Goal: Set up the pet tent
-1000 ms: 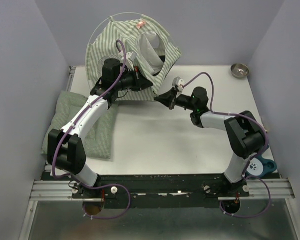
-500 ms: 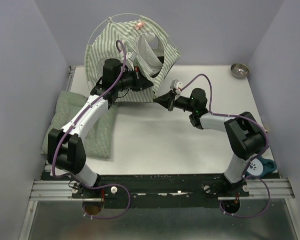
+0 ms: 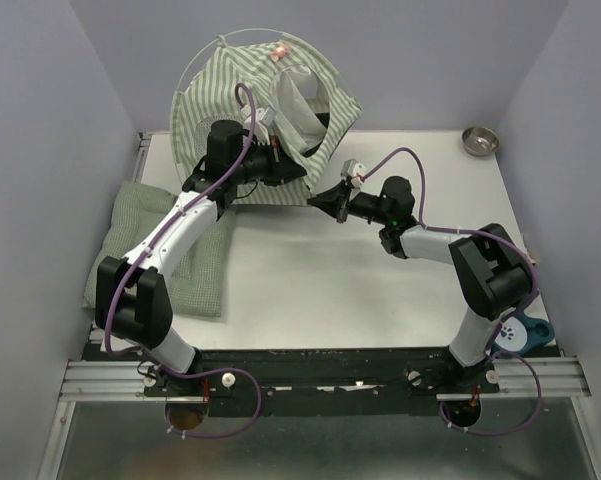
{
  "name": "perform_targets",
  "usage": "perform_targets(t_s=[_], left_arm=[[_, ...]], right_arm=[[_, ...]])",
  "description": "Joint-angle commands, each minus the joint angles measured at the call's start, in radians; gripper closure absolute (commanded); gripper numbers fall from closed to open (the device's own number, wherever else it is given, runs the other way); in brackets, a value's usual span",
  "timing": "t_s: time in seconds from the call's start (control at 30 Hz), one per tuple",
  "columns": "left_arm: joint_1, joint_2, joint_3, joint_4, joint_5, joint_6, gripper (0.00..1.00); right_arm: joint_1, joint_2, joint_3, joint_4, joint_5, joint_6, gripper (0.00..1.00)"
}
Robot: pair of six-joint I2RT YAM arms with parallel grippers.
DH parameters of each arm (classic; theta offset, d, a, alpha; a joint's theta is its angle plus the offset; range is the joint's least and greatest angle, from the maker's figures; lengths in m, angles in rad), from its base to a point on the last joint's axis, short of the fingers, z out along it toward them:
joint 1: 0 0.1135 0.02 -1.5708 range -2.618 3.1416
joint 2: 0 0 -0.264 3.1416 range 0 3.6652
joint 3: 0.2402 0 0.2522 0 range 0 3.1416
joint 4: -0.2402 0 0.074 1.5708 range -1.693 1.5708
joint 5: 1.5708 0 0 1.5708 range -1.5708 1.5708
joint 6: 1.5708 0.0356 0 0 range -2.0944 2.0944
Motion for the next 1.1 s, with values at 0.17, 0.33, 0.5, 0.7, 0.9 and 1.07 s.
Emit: perform_targets(t_s=[0.17,0.33,0.5,0.7,0.9,1.07], left_arm=[[0.008,-0.004,-0.030,0.012,-0.099,0.072,1.00],[0.006,-0.012,-0.050,0.016,-0.088,0.109,1.00],[0.005,-0.015,-0.068,0.026,-0.048,0.135,1.00],[-0.003,-0.035,-0.076,0.001,-0.076,0.191,1.00],[-0.002,-0.030,-0.093,0.095,-0.103,0.104,1.00],[-0.002,-0.016,-0.081,0.127,-0.145,0.089,1.00]], right_arm=[[0.010,-0.036,-0.009,0.019,-0.033,0.020,0.99],[0.010,-0.039,-0.009,0.026,-0.033,0.040,0.99],[0.010,-0.036,-0.015,0.026,-0.028,0.047,0.99],[0.008,-0.039,-0.026,0.029,-0.044,0.051,0.99],[0.012,-0.038,-0.023,0.021,-0.082,0.092,0.99],[0.018,-0.052,-0.043,0.009,-0.101,0.095,0.99]])
